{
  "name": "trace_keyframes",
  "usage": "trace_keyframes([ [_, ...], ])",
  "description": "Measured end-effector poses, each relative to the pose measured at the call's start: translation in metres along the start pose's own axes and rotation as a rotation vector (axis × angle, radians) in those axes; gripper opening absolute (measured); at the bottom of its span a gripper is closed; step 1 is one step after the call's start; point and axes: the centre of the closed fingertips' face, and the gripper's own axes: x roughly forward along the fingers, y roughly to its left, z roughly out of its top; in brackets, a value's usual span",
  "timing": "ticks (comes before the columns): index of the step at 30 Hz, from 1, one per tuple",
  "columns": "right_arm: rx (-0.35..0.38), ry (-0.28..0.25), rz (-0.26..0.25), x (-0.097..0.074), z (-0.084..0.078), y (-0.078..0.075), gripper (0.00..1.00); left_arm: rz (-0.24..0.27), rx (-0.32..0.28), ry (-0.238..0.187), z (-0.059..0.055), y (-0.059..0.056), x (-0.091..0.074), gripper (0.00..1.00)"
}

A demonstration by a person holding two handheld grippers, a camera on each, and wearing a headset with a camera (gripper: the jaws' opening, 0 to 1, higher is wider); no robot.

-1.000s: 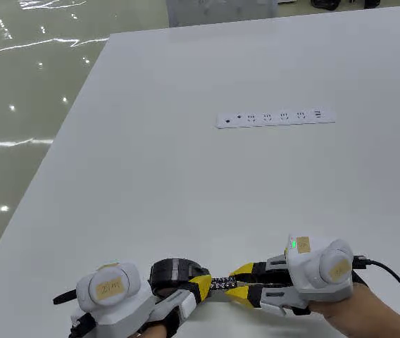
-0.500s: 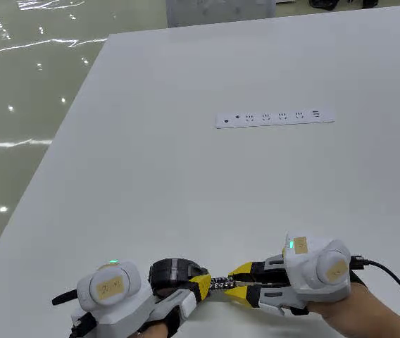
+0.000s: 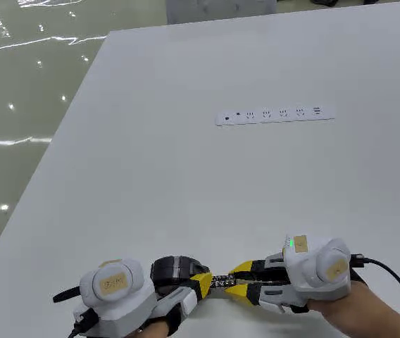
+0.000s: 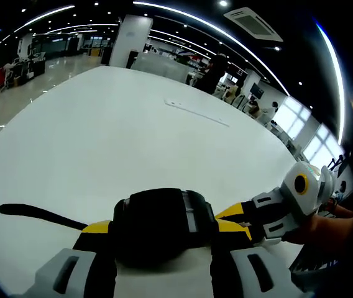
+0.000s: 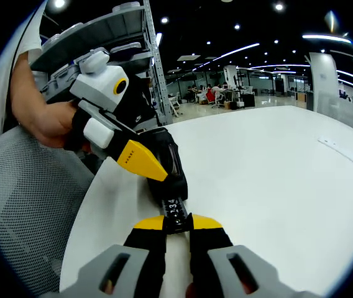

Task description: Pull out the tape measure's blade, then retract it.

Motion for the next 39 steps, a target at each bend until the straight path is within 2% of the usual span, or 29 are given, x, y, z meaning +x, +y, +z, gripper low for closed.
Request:
trace_keyframes([
  [10, 0.008, 0.004, 0.011, 0.010, 0.000, 0.005, 0.11, -0.011, 0.019, 0.002, -0.001, 0.000, 0.000, 0.58],
  [13, 0.008, -0.003, 0.012, 0.012, 0.003, 0.005, 0.11, -0.016, 0.001, -0.001, 0.000, 0.001, -0.001, 0.58],
  [27, -0.006, 0.011, 0.033, 0.022, 0.005, 0.006, 0.11, -0.020, 0.002, 0.006, 0.000, 0.001, 0.000, 0.58],
  [39, -0.015, 0.019, 0.040, 0.023, 0.002, 0.007, 0.12, -0.014, 0.029, 0.007, -0.001, -0.001, 0.001, 0.59],
])
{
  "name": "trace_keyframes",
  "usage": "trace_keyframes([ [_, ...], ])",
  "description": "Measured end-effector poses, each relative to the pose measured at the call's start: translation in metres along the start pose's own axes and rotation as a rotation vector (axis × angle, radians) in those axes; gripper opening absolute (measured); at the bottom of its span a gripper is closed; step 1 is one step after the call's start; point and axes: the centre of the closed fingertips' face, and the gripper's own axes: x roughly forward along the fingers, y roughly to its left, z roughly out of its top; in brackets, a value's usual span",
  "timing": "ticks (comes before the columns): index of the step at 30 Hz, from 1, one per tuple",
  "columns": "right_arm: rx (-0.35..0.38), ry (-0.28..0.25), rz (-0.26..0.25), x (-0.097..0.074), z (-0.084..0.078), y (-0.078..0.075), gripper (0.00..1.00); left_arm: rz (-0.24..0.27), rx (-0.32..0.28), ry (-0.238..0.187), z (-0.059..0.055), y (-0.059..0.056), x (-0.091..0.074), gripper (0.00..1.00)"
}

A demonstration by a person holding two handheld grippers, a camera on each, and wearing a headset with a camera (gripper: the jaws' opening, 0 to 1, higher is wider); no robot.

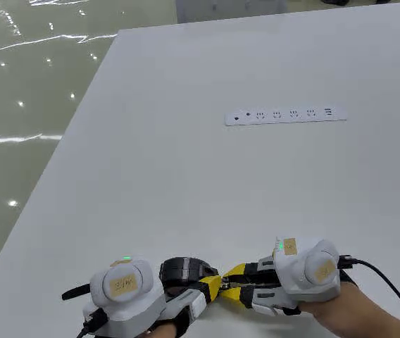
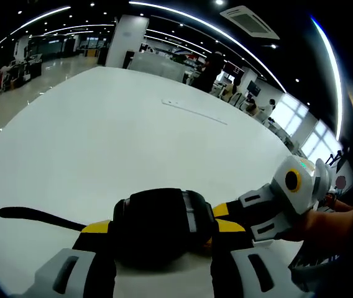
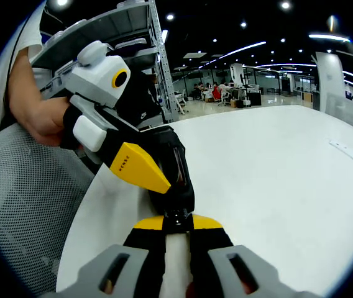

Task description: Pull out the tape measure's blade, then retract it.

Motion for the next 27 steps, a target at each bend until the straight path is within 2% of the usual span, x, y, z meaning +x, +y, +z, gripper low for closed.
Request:
trace_keyframes([
  [12, -0.019, 0.014, -0.011, -0.0005, -0.0041, 0.0022, 0.14, 0.002, 0.041, 0.012, -0.0011, -0.0011, -0.0004, 0.60],
  [17, -0.006, 0.018, -0.013, -0.0005, -0.0048, 0.0026, 0.14, -0.005, 0.046, 0.012, -0.0012, -0.0012, -0.0006, 0.60],
  [27, -0.023, 0.030, -0.025, -0.0064, -0.0052, 0.0016, 0.16, -0.013, 0.048, 0.028, -0.0014, -0.0016, -0.0009, 0.60],
])
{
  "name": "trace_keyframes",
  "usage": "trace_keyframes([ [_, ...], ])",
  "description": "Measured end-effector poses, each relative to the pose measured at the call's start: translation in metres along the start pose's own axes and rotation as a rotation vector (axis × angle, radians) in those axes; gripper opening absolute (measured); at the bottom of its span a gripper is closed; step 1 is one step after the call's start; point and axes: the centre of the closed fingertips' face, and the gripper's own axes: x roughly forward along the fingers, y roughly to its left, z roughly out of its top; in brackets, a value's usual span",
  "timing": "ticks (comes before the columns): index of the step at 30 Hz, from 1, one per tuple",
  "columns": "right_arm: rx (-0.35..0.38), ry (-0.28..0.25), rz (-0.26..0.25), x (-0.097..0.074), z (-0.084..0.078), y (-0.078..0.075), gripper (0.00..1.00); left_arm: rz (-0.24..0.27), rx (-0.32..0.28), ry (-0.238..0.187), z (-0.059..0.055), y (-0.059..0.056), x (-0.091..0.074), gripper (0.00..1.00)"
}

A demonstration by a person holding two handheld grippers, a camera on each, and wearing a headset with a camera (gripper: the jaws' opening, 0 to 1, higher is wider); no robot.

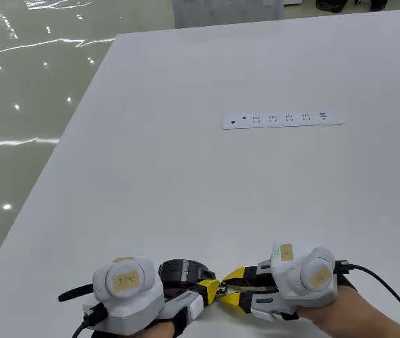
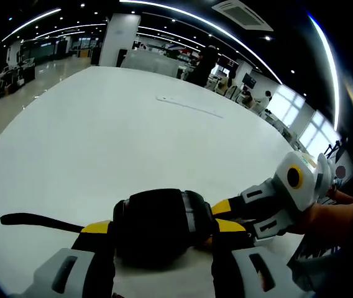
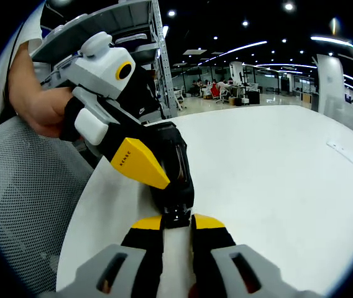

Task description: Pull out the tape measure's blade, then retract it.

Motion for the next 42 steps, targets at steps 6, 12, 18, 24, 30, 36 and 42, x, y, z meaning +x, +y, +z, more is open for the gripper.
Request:
trace_keyframes([
  [6, 0.017, 0.010, -0.005, -0.005, 0.000, 0.000, 0.20, -0.013, 0.026, 0.004, 0.001, 0.000, -0.003, 0.59],
  [12, 0.026, 0.014, -0.011, -0.008, -0.001, 0.002, 0.25, -0.039, 0.070, 0.009, 0.003, -0.001, -0.009, 0.59],
  [18, 0.058, 0.011, -0.022, -0.015, 0.004, 0.003, 0.33, -0.076, 0.114, 0.016, 0.005, -0.003, -0.013, 0.60],
  [24, 0.062, 0.016, -0.033, -0.023, 0.006, 0.006, 0.37, -0.101, 0.166, 0.017, 0.007, -0.002, -0.016, 0.64],
  [30, 0.071, 0.020, -0.050, -0.031, 0.009, 0.006, 0.41, -0.152, 0.225, 0.038, 0.006, -0.005, -0.020, 0.66],
  [36, 0.076, 0.025, -0.063, -0.039, 0.010, 0.007, 0.44, -0.198, 0.288, 0.049, 0.007, -0.002, -0.028, 0.67],
  [42, 0.084, 0.035, -0.073, -0.046, 0.007, 0.010, 0.46, -0.237, 0.314, 0.059, 0.007, 0.005, -0.031, 0.67],
])
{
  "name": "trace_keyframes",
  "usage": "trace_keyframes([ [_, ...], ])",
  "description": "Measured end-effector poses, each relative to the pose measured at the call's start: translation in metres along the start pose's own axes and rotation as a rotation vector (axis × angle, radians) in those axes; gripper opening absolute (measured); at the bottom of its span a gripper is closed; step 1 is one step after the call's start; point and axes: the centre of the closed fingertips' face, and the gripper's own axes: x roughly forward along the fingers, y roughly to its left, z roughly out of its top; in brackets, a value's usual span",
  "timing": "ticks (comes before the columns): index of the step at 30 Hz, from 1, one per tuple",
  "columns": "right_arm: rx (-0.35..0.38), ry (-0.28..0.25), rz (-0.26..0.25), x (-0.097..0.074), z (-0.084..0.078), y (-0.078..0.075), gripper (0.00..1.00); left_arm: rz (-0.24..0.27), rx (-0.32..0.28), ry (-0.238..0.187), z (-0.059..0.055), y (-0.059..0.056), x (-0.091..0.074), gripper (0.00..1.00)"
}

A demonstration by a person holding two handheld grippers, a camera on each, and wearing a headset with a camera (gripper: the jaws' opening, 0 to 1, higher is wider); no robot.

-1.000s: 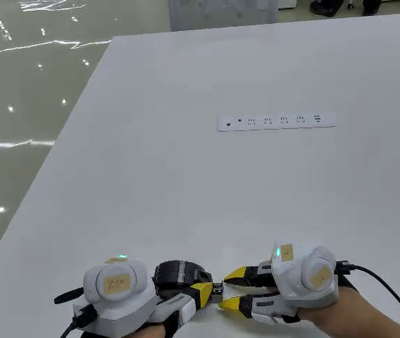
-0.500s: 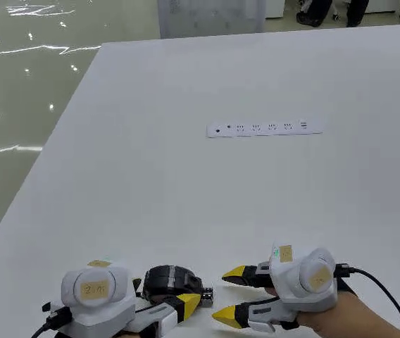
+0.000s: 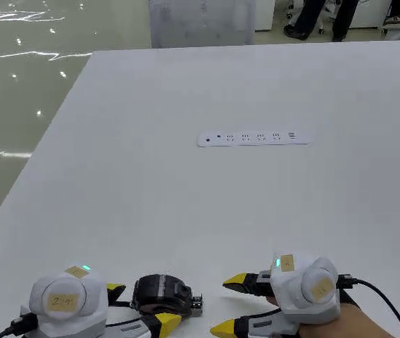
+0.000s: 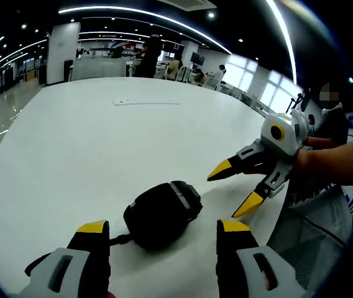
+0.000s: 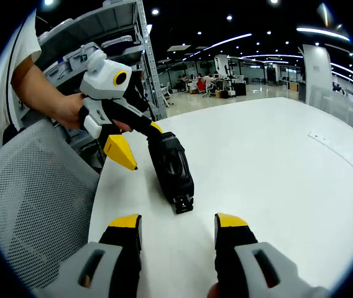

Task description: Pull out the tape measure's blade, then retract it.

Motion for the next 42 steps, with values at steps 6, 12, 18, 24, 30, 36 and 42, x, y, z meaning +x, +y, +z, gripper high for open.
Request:
trace_keyframes([
  [6, 0.007, -0.003, -0.022, -0.011, -0.001, 0.000, 0.49, -0.075, 0.028, 0.002, -0.002, -0.003, -0.004, 0.67],
  [12, 0.020, 0.006, -0.048, -0.024, -0.006, 0.001, 0.51, -0.106, 0.057, 0.006, -0.004, -0.002, -0.009, 0.68],
  [18, 0.028, 0.018, -0.091, -0.043, -0.010, -0.002, 0.58, -0.120, 0.095, 0.004, -0.007, -0.001, -0.016, 0.69],
  [24, 0.039, 0.029, -0.140, -0.064, -0.012, -0.005, 0.62, -0.138, 0.081, -0.018, -0.007, 0.002, -0.024, 0.71],
  [30, 0.052, 0.040, -0.164, -0.078, -0.019, -0.007, 0.66, -0.159, 0.081, -0.024, -0.010, 0.004, -0.032, 0.71],
  [36, 0.079, 0.039, -0.194, -0.095, -0.027, -0.008, 0.68, -0.153, 0.087, -0.044, -0.008, 0.009, -0.043, 0.75],
  [42, 0.100, 0.041, -0.218, -0.110, -0.035, -0.008, 0.71, -0.149, 0.081, -0.052, -0.012, 0.013, -0.052, 0.80],
])
